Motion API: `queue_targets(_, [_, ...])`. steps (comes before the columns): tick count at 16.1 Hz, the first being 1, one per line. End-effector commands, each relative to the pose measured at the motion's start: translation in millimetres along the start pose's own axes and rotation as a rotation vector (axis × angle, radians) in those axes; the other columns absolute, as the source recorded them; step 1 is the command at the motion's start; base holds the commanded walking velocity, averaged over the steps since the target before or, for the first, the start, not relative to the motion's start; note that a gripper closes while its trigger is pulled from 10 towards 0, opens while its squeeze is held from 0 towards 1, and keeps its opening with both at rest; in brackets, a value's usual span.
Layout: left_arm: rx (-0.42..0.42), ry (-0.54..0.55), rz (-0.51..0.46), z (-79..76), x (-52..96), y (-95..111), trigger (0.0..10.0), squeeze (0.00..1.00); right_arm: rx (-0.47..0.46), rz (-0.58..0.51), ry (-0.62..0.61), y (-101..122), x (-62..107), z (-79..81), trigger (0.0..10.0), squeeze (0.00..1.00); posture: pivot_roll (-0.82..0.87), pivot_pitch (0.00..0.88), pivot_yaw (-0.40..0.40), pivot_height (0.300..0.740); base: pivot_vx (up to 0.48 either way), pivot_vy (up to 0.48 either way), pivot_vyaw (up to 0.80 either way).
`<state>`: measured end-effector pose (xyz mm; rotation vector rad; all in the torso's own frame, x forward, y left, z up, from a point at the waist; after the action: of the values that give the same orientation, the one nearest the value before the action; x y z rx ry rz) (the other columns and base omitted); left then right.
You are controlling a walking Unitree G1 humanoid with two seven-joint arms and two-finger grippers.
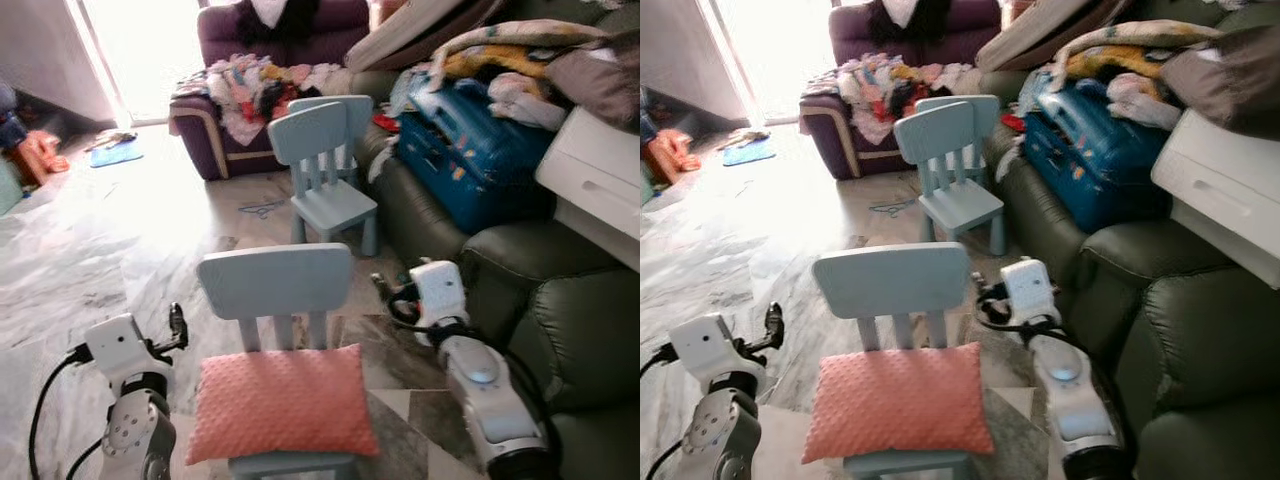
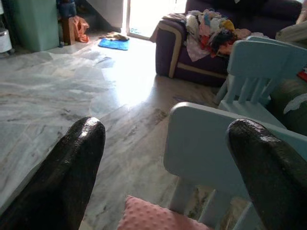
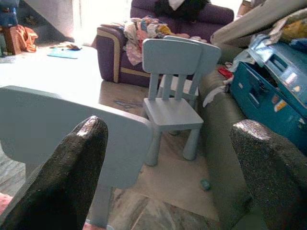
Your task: Move the pillow to the sofa
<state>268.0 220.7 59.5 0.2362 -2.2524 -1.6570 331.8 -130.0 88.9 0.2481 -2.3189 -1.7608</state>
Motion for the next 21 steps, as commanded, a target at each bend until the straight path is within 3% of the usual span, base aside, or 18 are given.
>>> queue_targets(1, [-0.012,0.022,-0.009,5.2,-1.7,4.5,10.0,0.0,-0.01,-0.026,0.025,8.1,-3.0,9.3,10.0,0.0,-0.14,0.012,0.065,0.74,0.0,0.472,0.0])
queue_targets(4, [-0.019,0.02,-0.007,4.7,-1.8,4.4,10.0,0.0,-0.011,-0.023,0.021,7.5,-2.3,8.2,10.0,0.0,-0.15,0.014,0.067,0.74,0.0,0.472,0.0])
queue_targets(16, [-0.05,0.017,-0.012,0.6,-2.8,3.6,10.0,0.0,-0.015,-0.017,0.019,5.6,-1.0,8.8,10.0,0.0,-0.14,0.017,0.074,0.74,0.0,0.0,0.0])
queue_targets(18, [-0.077,-0.001,0.039,2.4,-0.2,-5.9,10.0,0.0,-0.032,-0.014,0.022,4.6,-1.7,8.4,10.0,0.0,-0.14,0.017,0.073,0.74,0.0,0.0,0.0])
queue_targets(21, [-0.14,-0.074,0.121,11.6,18.6,-26.1,10.0,0.0,-0.088,0.026,0.021,-5.5,5.1,5.8,10.0,0.0,-0.13,0.016,0.072,0.74,0.0,0.0,0.0])
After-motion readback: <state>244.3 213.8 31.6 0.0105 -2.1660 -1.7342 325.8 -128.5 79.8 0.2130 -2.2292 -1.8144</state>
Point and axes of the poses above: a point about 5 cm out from each wrist's last joint towards the gripper, its own x axis pointing back from the gripper into the wrist, its own y axis along the axis of the wrist's last joint, z = x × y, the point moved 3 cm from there along -x, pointing out of the wrist towards the gripper, and after that the axes turned 4 degrees about x, right-handed, at the moved point
